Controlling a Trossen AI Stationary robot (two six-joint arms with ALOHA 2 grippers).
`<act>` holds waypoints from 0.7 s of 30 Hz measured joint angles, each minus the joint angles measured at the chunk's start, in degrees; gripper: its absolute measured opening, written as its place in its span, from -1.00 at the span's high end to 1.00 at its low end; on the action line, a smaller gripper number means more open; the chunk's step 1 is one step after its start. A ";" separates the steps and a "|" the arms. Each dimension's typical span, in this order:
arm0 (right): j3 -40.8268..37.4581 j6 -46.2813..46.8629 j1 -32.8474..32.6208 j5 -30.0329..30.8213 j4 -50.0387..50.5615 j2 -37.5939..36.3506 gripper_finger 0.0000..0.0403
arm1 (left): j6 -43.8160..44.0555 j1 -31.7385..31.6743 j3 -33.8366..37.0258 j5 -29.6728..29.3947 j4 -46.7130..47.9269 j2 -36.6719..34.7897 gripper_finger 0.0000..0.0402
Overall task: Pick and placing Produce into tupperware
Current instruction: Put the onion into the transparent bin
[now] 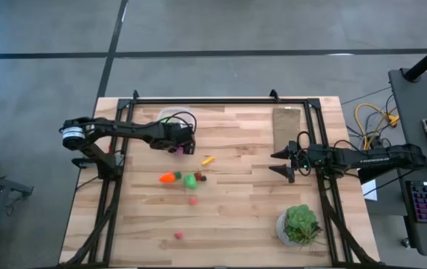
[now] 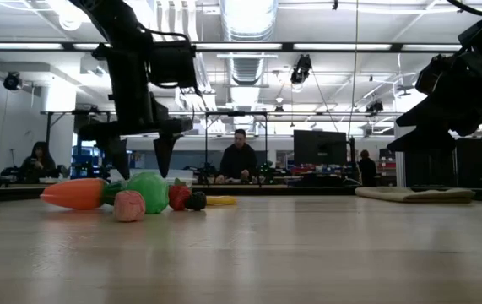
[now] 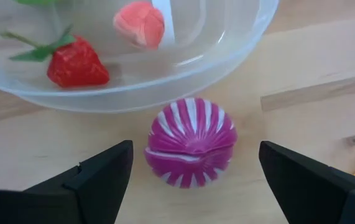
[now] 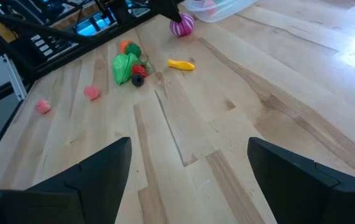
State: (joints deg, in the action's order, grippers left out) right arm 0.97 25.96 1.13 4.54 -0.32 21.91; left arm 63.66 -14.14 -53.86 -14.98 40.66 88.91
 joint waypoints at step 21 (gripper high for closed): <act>0.00 0.00 0.02 -0.02 0.00 0.00 -0.56 | -0.09 -0.41 0.56 2.60 -1.25 4.81 -0.55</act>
State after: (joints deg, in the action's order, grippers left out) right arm 0.97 25.96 1.15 4.51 -0.32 21.91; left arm 63.57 -14.55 -53.30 -12.38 39.42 93.71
